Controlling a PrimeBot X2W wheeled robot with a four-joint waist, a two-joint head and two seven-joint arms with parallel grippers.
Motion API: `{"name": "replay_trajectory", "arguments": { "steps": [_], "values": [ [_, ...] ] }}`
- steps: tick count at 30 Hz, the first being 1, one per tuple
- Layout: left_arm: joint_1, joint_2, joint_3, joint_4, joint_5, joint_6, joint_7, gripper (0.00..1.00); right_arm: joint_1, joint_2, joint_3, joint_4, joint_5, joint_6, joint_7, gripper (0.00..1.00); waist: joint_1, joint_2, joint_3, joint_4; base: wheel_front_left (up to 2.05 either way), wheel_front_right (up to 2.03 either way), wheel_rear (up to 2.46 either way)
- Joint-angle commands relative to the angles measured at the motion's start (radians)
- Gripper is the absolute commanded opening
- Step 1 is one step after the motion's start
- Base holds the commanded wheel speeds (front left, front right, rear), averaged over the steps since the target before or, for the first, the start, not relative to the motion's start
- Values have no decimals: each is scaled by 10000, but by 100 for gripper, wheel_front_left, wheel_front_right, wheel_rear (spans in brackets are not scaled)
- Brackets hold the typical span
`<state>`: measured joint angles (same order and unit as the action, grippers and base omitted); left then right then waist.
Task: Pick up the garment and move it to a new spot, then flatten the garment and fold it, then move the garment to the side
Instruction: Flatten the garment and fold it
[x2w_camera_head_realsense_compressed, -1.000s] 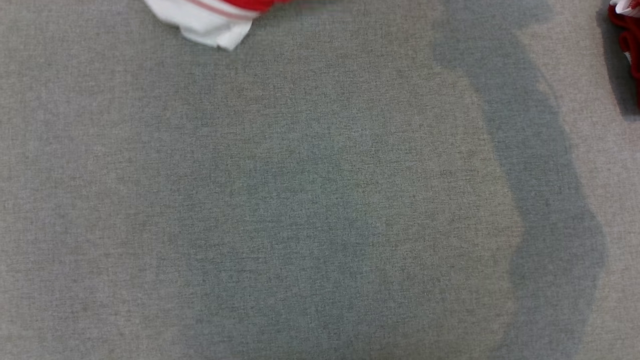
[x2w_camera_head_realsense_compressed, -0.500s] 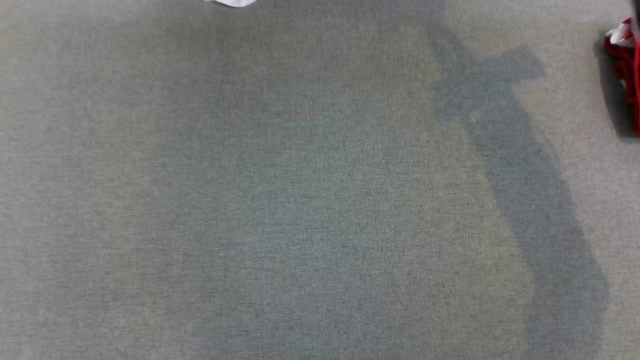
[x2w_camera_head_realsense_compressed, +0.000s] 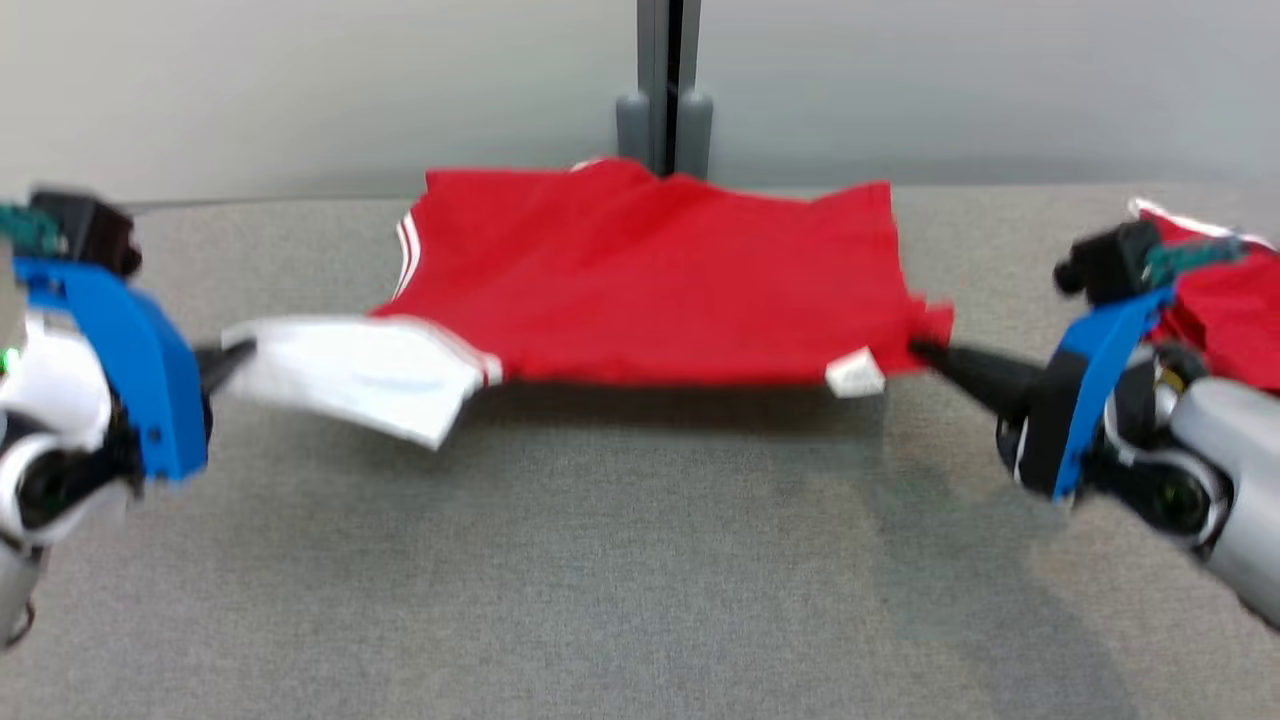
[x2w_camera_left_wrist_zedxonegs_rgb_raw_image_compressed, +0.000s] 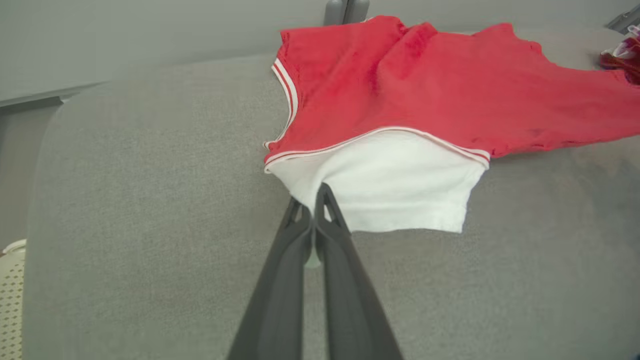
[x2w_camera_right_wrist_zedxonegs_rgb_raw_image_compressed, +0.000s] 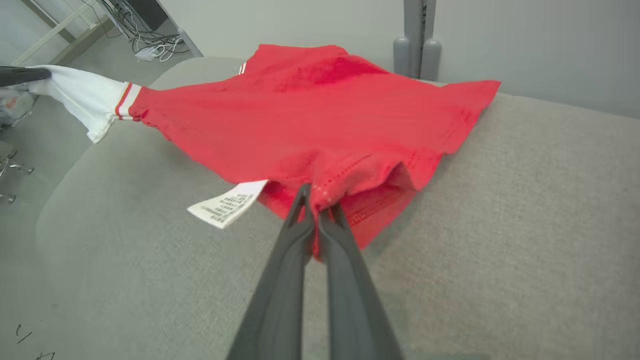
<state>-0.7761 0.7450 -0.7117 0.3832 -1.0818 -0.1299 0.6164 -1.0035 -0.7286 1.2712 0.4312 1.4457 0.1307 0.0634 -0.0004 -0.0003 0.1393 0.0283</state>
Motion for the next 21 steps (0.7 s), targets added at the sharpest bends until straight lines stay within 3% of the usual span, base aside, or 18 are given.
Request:
{"name": "replay_trajectory", "arguments": {
  "steps": [1,6,13,21],
  "values": [
    [423,189,-35,-248,-266,24,276,0,416,-172,26,-178,113,1,148,0,4,3,-391,-275,0,0,0],
    [2290,1183,-237,-1908,-1556,574,1615,0,2073,-644,87,-1013,365,1,1119,0,4,3,-787,-334,0,0,0],
    [4160,2409,-412,-4044,-2563,1413,2280,0,3891,-1588,99,-2194,925,1,2259,0,4,3,-898,-471,0,0,0],
    [5507,3769,-276,-6100,-3661,2220,2663,0,4763,-2833,99,-3470,1741,1,3518,0,4,3,-1045,-678,0,0,0]
  ]
}}
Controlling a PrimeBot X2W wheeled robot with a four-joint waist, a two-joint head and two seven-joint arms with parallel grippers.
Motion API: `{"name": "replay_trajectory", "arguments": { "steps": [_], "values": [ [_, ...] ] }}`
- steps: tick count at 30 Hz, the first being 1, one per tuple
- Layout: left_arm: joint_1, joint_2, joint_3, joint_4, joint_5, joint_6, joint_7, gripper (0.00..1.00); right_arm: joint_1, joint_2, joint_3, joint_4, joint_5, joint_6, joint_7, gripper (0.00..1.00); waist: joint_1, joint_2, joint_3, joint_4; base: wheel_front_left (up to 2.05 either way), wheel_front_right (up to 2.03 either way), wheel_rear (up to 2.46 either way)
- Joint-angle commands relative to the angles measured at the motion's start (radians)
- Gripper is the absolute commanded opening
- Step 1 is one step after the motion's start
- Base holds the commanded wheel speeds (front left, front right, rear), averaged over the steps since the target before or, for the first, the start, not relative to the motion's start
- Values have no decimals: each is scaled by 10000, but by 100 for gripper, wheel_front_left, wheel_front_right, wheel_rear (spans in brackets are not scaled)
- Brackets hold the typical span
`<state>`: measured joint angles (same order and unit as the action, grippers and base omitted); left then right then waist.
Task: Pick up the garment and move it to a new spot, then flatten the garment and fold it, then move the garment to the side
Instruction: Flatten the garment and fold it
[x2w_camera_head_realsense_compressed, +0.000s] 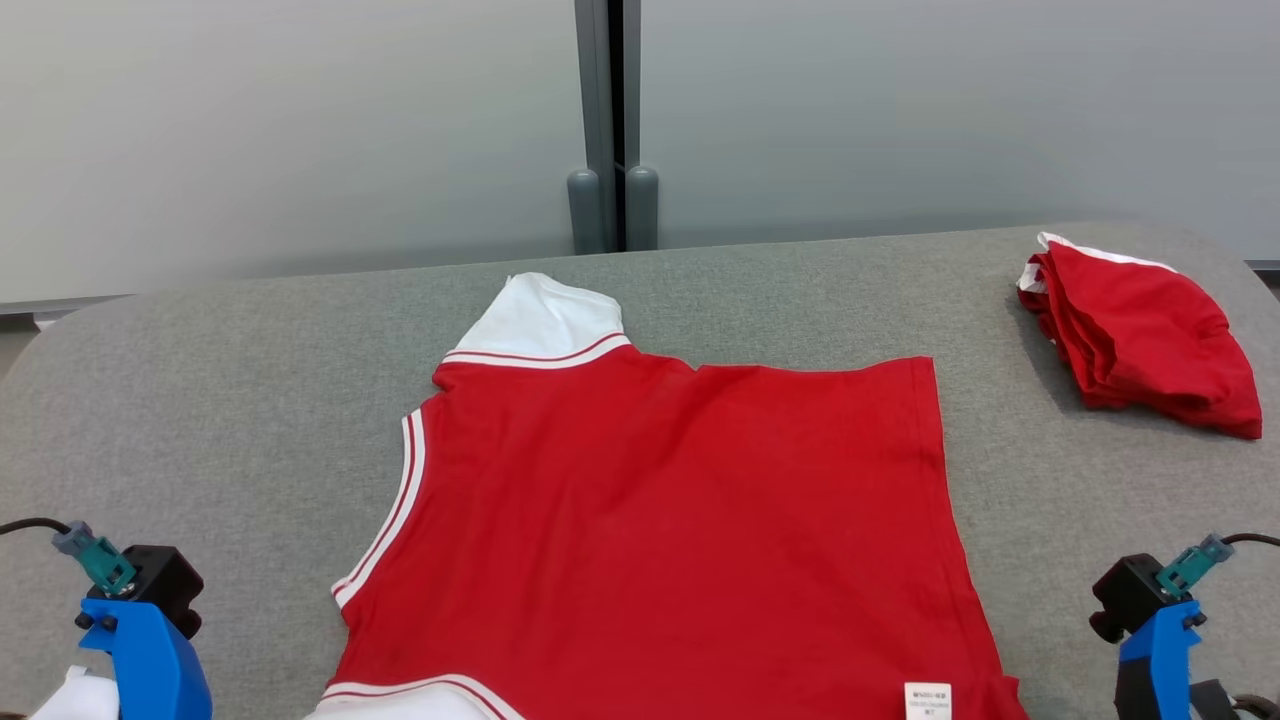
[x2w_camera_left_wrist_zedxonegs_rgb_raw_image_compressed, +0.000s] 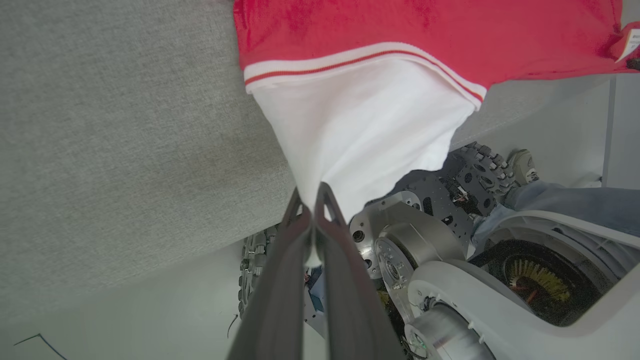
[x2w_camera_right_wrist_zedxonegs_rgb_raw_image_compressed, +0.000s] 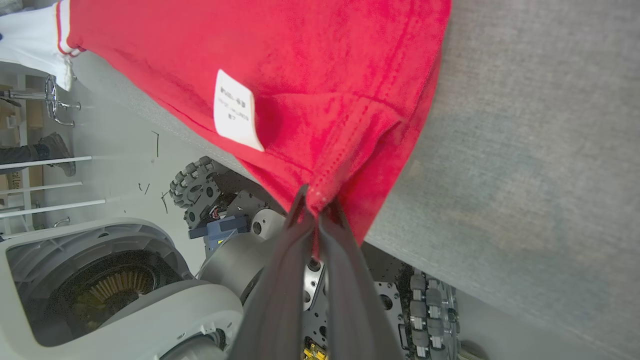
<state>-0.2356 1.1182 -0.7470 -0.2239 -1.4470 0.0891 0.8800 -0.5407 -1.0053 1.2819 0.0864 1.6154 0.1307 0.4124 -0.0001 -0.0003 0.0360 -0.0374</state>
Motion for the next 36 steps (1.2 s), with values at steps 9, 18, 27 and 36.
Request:
{"name": "replay_trajectory", "arguments": {
  "steps": [9,18,27,36],
  "values": [
    [-582,39,473,-683,-140,331,164,0,-541,4,-83,277,388,1,618,0,1,3,294,-223,0,0,0],
    [-2809,-1599,346,1119,384,115,1084,0,-1756,929,-510,1547,1053,1,937,0,1,3,812,-388,0,0,0],
    [-4554,-3275,79,3791,1114,-221,1019,0,-2932,2225,-569,3929,1182,3,1241,0,1,3,1363,-700,0,0,0],
    [-5138,-4358,-102,5717,1464,-758,438,100,-3308,3195,-800,4792,1031,3,727,100,1,3,1552,-807,0,0,0]
  ]
}}
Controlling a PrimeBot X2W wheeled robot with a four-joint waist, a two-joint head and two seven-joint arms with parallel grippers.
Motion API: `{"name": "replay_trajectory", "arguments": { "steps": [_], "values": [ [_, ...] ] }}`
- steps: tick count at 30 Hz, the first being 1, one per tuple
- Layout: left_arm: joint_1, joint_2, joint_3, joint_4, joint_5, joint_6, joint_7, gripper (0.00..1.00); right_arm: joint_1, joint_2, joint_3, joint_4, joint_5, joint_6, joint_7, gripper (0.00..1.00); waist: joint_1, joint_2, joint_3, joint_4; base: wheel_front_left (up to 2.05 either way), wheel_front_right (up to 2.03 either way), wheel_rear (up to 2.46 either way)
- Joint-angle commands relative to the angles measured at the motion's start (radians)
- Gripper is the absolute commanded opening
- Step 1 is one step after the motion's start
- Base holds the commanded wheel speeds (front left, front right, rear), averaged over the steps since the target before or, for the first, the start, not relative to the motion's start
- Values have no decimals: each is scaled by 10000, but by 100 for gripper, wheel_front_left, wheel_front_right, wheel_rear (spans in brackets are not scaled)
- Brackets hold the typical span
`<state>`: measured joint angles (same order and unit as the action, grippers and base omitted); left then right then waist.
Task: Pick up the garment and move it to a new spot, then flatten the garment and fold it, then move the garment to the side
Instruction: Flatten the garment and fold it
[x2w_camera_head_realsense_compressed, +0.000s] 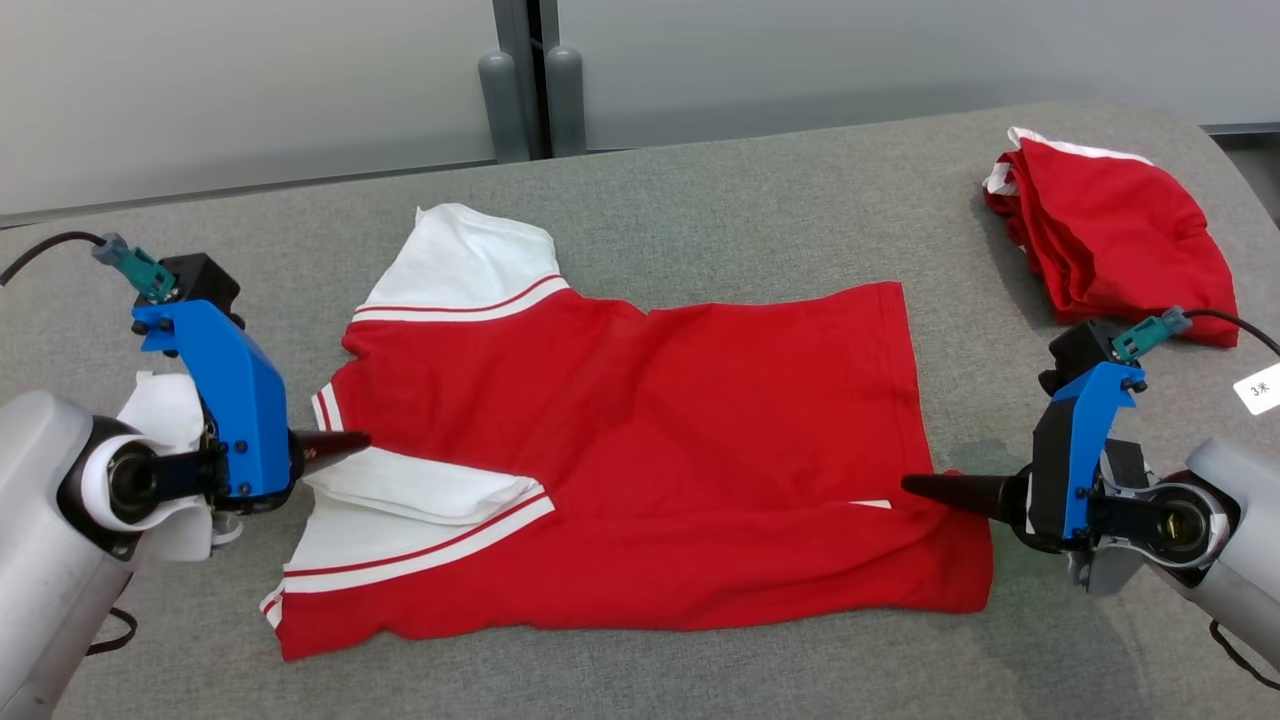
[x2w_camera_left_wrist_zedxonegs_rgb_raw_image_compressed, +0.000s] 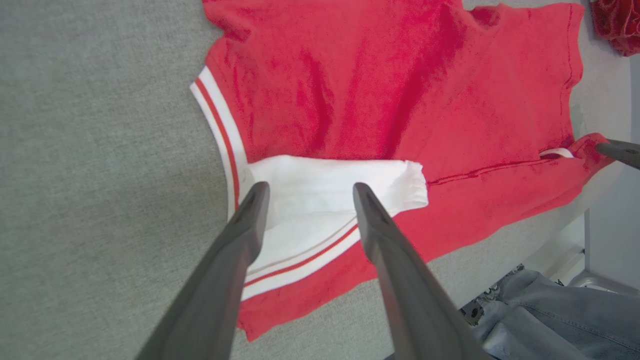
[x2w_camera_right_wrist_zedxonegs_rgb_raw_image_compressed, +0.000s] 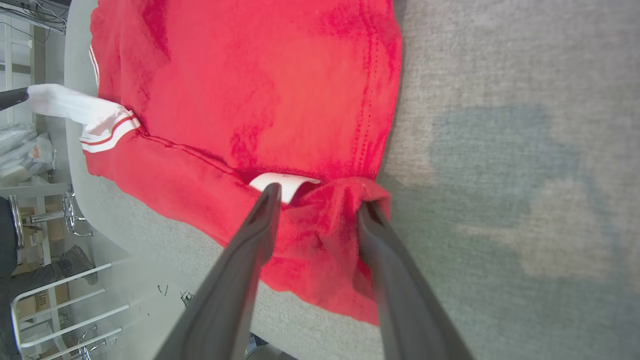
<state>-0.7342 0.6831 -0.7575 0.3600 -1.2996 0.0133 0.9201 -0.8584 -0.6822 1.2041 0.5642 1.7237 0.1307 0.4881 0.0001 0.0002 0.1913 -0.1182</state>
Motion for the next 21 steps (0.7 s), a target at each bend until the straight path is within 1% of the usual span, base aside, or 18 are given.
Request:
{"name": "replay_trajectory", "arguments": {
  "steps": [1,5,7,9,12,14,17,19,21],
  "values": [
    [-172,-123,7,55,51,-92,-137,100,-125,32,-36,68,-91,1,-104,100,-1,-2,-27,-3,0,0,0],
    [-262,-275,105,685,574,-551,-1257,100,-39,25,-65,129,-439,3,-640,100,-1,-2,-227,3,0,0,0],
    [-269,-332,154,868,902,-793,-2020,100,1,-74,-192,-37,-709,1,-1246,100,-1,-2,-363,14,0,0,0],
    [-201,-326,226,929,1324,-970,-2972,100,73,-174,-327,-336,-1090,3,-2060,100,-1,-2,-514,27,0,0,0],
    [84,-325,401,984,1978,-930,-4595,100,213,-299,-584,-850,-1826,1,-3800,100,-1,-2,-710,22,0,0,0],
    [225,-239,416,838,2611,-716,-5709,100,285,-422,-769,-982,-2500,1,-5163,100,-1,-2,-828,52,0,0,0],
    [631,-302,517,428,3344,-213,-7270,100,594,-389,-1031,-1124,-3233,3,-6937,100,-1,-2,-986,122,0,0,0],
    [964,-239,443,69,3905,222,-8058,100,870,-303,-1372,-1088,-3571,1,-7393,100,-1,-2,-1097,168,0,0,0],
    [1282,-237,523,-418,4301,743,-8884,100,1152,-159,-2005,-1044,-4150,1,-7519,100,-1,-2,-1161,211,0,0,0]
  ]
}}
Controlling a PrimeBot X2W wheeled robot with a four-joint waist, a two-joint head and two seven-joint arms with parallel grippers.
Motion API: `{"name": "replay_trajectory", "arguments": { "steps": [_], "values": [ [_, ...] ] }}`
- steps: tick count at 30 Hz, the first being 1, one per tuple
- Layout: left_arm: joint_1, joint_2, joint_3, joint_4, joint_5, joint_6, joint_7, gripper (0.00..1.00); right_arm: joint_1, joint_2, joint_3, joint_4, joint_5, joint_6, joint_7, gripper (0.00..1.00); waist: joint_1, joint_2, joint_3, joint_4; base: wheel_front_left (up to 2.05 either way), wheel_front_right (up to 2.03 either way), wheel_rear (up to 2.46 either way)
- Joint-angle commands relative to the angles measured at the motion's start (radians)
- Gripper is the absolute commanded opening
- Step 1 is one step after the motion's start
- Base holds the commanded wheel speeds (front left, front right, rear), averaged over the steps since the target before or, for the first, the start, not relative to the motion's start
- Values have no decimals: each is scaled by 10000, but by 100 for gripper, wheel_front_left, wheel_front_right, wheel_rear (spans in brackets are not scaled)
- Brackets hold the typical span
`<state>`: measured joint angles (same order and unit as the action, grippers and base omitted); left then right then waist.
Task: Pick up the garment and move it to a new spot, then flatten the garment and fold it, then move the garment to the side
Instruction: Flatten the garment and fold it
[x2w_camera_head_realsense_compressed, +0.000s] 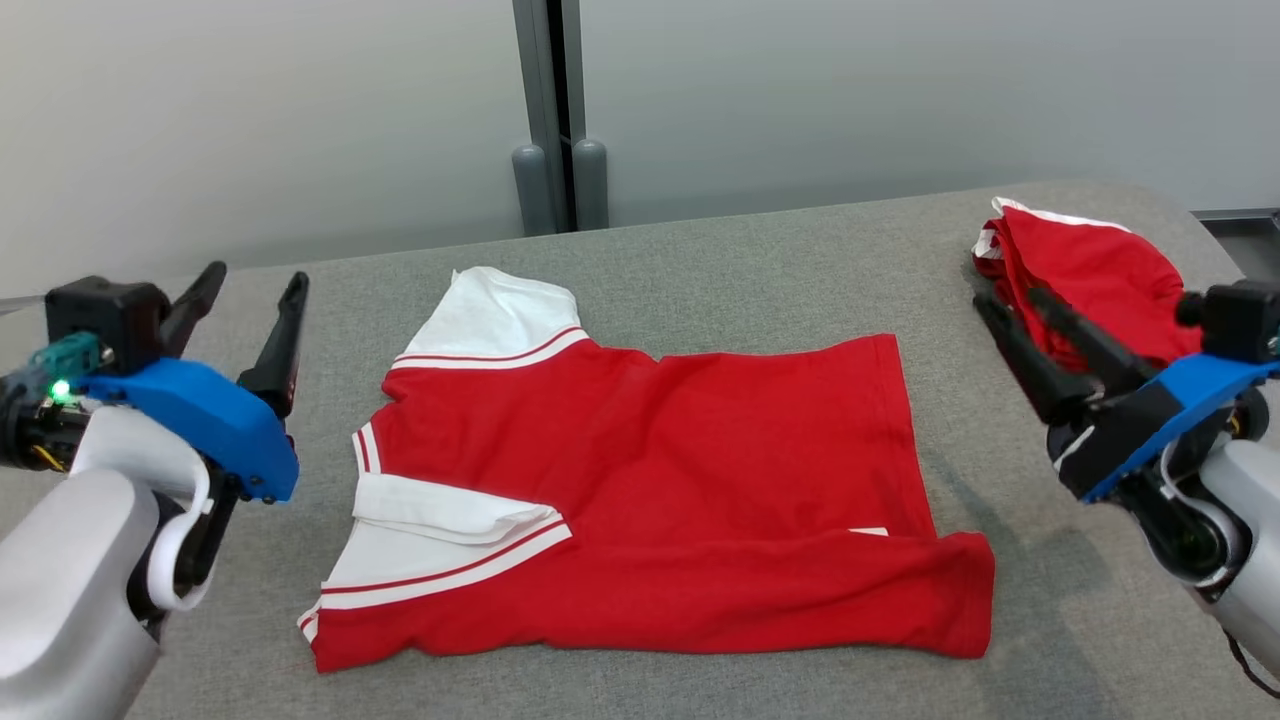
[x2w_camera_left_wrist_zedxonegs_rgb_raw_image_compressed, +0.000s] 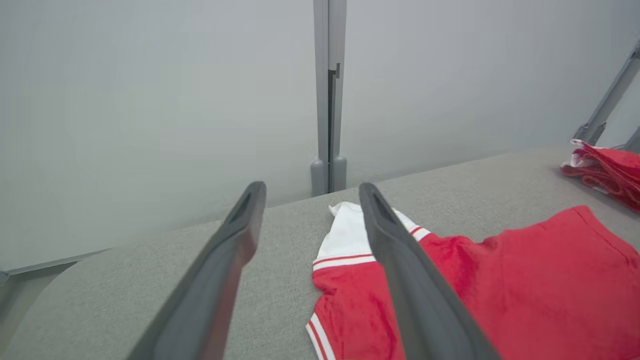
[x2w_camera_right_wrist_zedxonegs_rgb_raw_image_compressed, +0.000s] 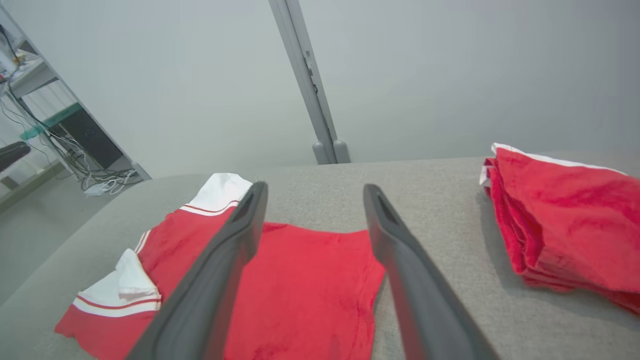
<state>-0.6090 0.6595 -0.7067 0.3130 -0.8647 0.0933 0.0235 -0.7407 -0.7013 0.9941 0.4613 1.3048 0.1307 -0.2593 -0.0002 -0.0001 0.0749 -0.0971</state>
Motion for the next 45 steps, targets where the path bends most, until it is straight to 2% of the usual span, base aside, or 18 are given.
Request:
{"name": "replay_trajectory", "arguments": {
  "steps": [1,4,9,13,17,19,23,30,33,37,45],
  "values": [
    [232,-21,114,-223,111,243,-362,100,132,184,-628,-56,-323,1,-54,100,2,1,-12,1,0,0,0],
    [923,32,363,-944,496,1050,-1520,100,1397,826,-2699,-313,-1883,1,-55,100,2,1,-33,5,0,0,0],
    [2157,11,570,-1899,840,1971,-2532,100,3644,2178,-5564,-1128,-4420,1,-60,100,2,1,-6,-61,0,0,0],
    [3230,-196,809,-2360,905,2509,-2802,100,5013,2977,-6829,-1446,-5822,1,-62,100,2,1,11,-108,0,0,0],
    [4331,-535,1063,-2644,937,2787,-2882,100,6128,3502,-7519,-1375,-6439,1,-61,100,2,1,5,-84,0,0,0],
    [4737,-529,944,-2493,1020,2814,-2881,100,6507,3674,-7562,-1202,-6609,1,-60,100,2,1,10,-64,0,0,0],
    [4970,-574,605,-2172,824,2475,-2461,100,6668,3940,-7215,-630,-6513,1,388,100,2,1,95,-43,0,0,0],
    [4511,-549,-113,-1103,31,1556,-280,100,6020,3958,-6640,571,-6328,1,1317,100,2,1,256,-22,0,0,0],
    [4269,-587,-207,-605,-274,1179,309,100,5757,4036,-6343,940,-6168,1,1794,100,2,1,354,-63,0,0,0],
    [3973,-563,-141,91,-532,1022,784,100,5470,4155,-5800,1171,-5799,1,2268,100,2,1,483,-185,0,0,0],
    [3890,-341,37,573,-1176,1150,1802,100,4989,4334,-4686,1447,-5093,3,2700,100,2,1,685,-336,0,0,0]
  ]
}}
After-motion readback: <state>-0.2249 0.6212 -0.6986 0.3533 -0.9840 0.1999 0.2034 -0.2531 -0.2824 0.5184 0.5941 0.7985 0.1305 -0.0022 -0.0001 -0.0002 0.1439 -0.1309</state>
